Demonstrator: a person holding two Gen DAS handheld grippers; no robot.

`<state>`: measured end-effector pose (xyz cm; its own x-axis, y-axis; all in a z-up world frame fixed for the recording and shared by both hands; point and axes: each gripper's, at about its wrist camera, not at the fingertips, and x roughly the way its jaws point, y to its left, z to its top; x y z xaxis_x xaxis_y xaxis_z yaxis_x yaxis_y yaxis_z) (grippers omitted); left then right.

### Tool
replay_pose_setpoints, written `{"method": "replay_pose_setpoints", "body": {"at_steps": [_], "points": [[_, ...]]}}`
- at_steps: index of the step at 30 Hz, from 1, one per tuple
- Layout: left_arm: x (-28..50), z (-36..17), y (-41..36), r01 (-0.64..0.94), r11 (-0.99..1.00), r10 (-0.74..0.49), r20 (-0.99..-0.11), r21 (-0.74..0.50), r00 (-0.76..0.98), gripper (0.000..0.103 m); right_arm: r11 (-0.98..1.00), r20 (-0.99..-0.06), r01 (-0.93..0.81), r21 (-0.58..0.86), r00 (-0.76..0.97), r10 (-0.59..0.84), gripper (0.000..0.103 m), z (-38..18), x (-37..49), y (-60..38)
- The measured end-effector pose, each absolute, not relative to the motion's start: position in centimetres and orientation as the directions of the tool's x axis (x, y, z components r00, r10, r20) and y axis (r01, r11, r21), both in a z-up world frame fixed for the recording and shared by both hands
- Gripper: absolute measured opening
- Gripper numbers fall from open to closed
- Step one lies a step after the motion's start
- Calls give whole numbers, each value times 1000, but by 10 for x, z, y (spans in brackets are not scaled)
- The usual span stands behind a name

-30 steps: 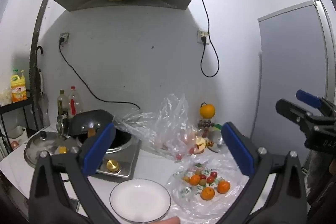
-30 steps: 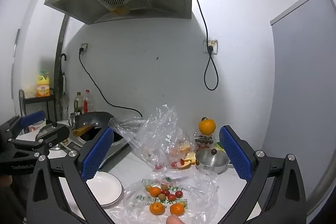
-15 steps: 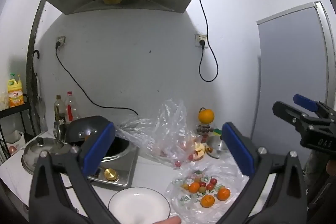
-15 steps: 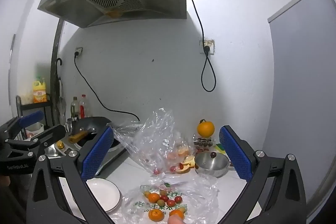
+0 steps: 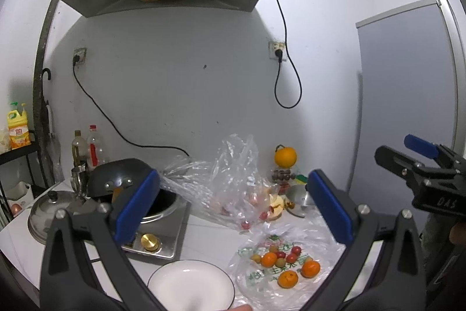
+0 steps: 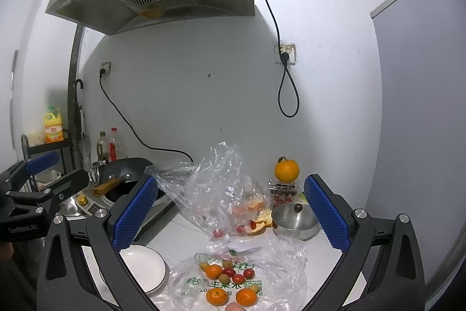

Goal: Organize fruits
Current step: 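Move both tools toward the fruit on the plastic bag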

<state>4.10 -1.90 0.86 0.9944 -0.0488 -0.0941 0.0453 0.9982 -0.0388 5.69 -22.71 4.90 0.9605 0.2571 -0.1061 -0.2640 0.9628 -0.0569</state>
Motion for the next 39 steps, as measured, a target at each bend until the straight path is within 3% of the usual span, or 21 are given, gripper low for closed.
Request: {"method": "replay_pose_setpoints", "body": {"at_steps": [39], "points": [[65,15,-23,90,995,-96,-129,-50,987,102,961,-135,-270,-52,956,261,102,47,72,-232]]}}
